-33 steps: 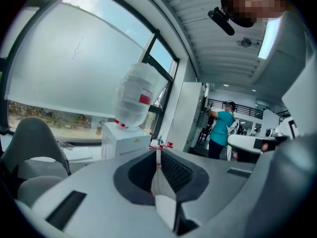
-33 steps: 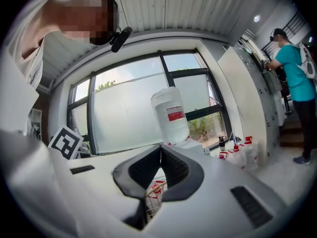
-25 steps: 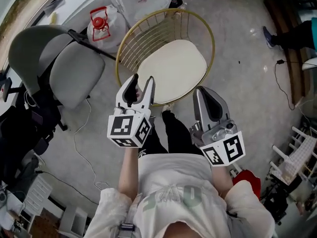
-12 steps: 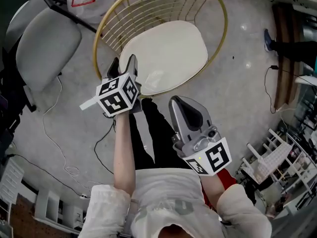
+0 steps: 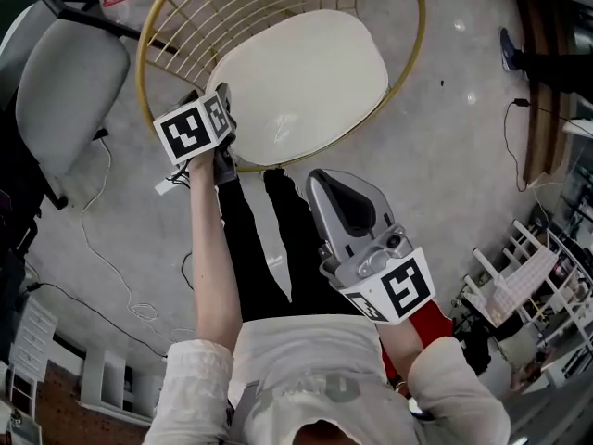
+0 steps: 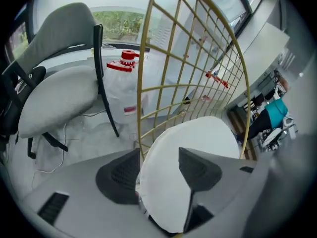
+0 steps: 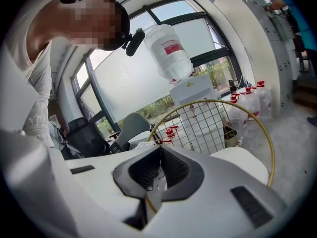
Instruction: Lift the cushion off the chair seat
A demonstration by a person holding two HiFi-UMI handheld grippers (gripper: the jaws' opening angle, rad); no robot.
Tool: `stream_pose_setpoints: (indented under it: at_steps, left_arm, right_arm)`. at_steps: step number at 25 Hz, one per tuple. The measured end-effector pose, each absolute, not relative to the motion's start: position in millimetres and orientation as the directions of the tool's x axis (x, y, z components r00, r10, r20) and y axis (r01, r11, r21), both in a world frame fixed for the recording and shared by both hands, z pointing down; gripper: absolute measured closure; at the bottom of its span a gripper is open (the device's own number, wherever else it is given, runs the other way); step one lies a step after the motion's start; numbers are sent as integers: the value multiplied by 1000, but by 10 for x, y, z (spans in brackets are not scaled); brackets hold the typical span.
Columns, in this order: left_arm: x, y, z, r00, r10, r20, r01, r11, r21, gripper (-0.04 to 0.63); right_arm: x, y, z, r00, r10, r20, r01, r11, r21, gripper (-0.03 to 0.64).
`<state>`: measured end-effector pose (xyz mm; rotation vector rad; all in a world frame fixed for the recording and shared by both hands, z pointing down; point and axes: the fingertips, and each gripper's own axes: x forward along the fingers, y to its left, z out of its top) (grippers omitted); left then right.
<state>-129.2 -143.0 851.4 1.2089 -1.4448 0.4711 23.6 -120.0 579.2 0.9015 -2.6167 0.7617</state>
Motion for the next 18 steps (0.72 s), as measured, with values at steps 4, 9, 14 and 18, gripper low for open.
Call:
stream_pose_setpoints:
  at_steps: [4,9,14,18]
  left_arm:
    - [-1269,-1421,8734,203,-335,920,-877,356,323,347]
    - [-1200,-1363,8858,209,-296,932,-876,367,313,347]
    - [-1114,-1213,9068,238,-284,929,-785,507,356,336]
    - [-1122,-1224,9058,225,-302,926,-797,490,353,338]
  right_arm:
    - [294,-1162,5867,-779,-479,406,-623,669,-406,600]
    - [349,-1145,5963,-787,-468,402,-613,669,-421,600]
    - [319,-1113,5995,-802,-454,388,-594,675,-438,600]
    - [296,-1099,6011,-811,-443,382,-582,681,-446,600]
